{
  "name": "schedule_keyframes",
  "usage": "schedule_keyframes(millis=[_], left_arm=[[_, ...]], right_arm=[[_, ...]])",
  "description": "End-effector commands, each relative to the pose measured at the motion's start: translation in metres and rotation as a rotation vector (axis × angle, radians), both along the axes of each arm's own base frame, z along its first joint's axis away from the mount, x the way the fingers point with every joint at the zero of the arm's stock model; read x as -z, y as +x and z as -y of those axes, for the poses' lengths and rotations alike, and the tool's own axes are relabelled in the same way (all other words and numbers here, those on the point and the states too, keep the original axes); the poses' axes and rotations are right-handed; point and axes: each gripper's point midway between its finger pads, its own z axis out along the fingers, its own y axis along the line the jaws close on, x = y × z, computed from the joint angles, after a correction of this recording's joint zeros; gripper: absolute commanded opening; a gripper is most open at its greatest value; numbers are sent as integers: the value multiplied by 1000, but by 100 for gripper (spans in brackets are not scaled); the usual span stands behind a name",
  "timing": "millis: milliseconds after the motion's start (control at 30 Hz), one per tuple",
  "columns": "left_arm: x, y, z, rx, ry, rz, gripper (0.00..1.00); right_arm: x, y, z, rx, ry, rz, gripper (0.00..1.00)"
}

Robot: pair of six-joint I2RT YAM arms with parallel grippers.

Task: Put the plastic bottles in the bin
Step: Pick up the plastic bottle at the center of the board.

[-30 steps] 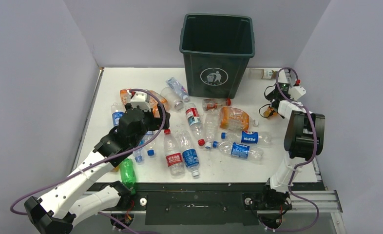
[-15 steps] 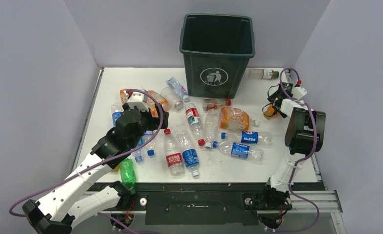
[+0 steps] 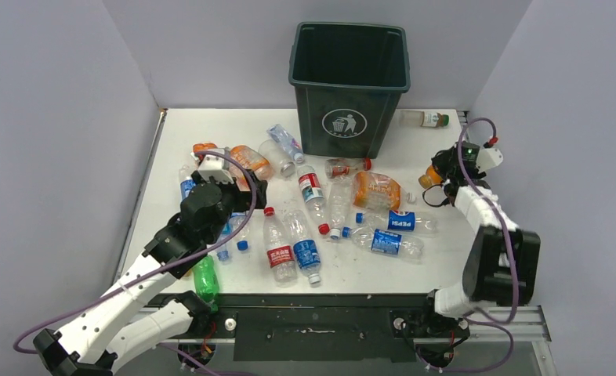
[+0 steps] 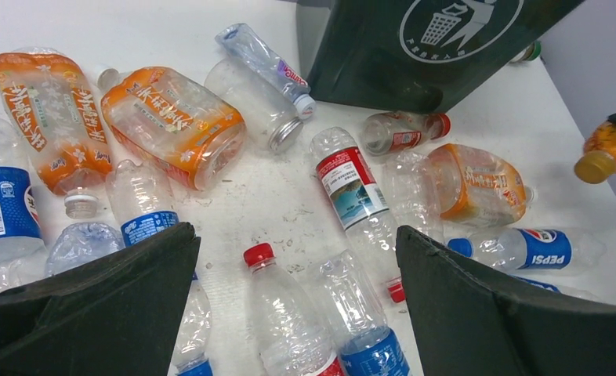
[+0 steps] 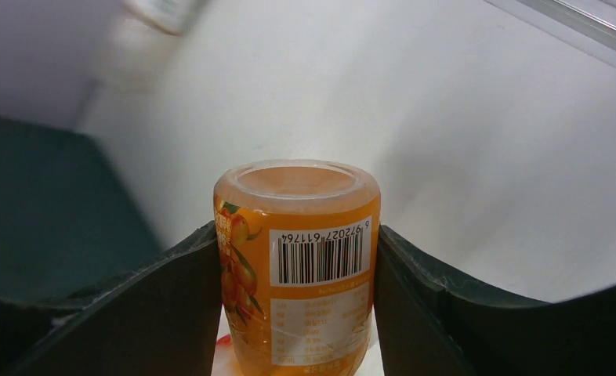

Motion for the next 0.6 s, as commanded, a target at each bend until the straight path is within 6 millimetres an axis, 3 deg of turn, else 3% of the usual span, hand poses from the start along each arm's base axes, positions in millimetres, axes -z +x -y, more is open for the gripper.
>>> schedule_keyframes(millis=[0,67,133,167,267,367,500,567], left_arm=[[-31,3,-11,-69,-120,121,96],[-34,1,-14,-83,-158,148,96],[-40,-2,-11,-68,-226,181,96],[-42,-4,-7,-47,-265,191,96],[-67,-15,18,99,-455,282,96],[-92,-40,58,365,-569,332,96],[-109,-59,98,591,-737,301,96],[-108,-62,114,649,-783,277,96]], right_arm=[[-120,-9,-41,-29,40,392,40],[-140,-33,-64,-81,58,473,36],[-159,-56,-104,-207,111,584,33],[-165,-69,-121,-266,140,635,33],[-199,-111,-159,-416,209,818,19],[-227,-143,-185,-548,248,945,6],[-255,-168,-202,-643,345,1094,5],[-263,-175,-207,-664,432,1156,5]])
